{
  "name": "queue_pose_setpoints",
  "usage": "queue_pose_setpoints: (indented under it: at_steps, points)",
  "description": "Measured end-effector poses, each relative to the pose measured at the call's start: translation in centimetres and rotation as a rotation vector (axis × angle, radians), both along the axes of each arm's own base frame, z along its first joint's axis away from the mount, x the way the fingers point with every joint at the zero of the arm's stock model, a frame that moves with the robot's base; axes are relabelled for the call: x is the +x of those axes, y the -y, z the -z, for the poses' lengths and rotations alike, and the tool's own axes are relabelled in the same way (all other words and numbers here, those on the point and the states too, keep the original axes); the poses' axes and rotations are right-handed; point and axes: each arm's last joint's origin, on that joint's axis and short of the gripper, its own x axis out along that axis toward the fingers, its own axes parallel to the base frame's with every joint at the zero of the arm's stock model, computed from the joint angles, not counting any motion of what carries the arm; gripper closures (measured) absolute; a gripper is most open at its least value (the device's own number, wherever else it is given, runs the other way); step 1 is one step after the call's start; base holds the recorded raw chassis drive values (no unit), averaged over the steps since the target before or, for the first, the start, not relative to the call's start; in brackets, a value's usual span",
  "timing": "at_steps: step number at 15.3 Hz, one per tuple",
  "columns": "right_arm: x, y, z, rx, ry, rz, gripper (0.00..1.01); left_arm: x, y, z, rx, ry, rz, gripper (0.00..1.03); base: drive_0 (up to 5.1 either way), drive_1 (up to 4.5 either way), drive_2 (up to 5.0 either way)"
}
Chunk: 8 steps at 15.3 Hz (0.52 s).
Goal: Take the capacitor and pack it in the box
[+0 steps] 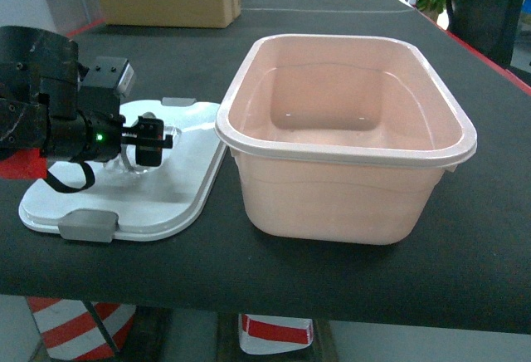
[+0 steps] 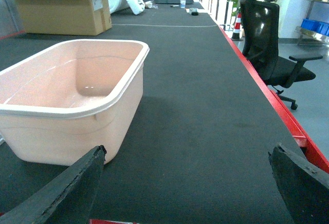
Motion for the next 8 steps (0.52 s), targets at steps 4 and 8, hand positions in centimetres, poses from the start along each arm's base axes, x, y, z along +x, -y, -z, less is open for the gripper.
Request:
queue_pose_setpoints:
  at_steps: [4,8]
  points:
    - [0.00,0.00,0.00,0.000,0.000,0.000,0.03,-0.06,0.28,0.08,0.014,-0.009,-0.014,0.83,0.0,0.00,0.0]
    - [0.00,0.00,0.00,0.000,0.000,0.000,0.03,-0.10,0.50,0.10,0.025,-0.013,-0.030,1.01,0.0,0.00,0.0]
